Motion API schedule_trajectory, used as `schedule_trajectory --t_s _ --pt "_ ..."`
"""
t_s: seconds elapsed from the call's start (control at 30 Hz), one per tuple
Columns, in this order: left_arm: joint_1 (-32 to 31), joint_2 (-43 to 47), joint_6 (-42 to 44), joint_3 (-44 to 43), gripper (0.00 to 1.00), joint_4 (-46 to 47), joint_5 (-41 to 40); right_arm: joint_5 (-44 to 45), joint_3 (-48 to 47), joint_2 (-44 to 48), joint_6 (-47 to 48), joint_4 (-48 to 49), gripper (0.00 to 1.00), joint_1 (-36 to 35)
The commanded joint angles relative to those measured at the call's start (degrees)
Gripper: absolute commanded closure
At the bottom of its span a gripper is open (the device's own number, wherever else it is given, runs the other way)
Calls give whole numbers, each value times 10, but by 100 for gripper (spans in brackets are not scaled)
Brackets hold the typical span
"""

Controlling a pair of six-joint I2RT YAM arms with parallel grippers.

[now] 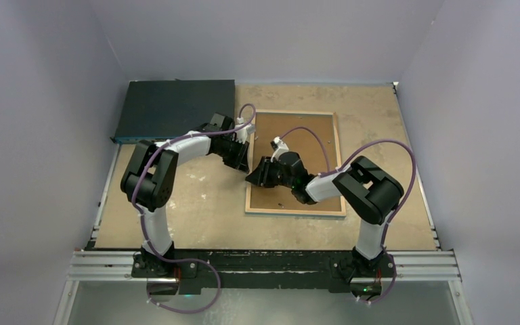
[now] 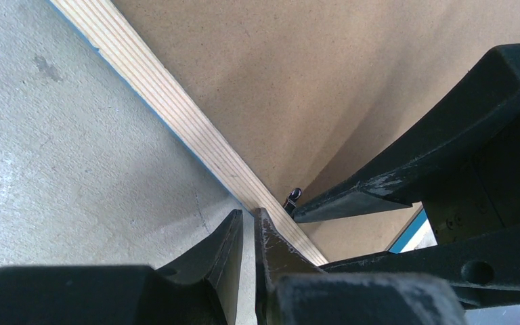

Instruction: Put the photo into the frame

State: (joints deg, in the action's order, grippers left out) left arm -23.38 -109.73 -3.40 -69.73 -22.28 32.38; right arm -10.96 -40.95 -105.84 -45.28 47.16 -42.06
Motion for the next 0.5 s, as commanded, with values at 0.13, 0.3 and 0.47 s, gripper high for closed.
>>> schedule_trajectory --t_s 0.13,0.3,0.47 --pt "-4 5 15 7 92 -11 -7 -44 -1 35 10 30 62 -1" --pt "5 16 19 -27 92 -39 -7 -61 14 124 19 1 59 29" --pt "26 20 6 -72 92 -54 5 -83 11 149 9 0 51 101"
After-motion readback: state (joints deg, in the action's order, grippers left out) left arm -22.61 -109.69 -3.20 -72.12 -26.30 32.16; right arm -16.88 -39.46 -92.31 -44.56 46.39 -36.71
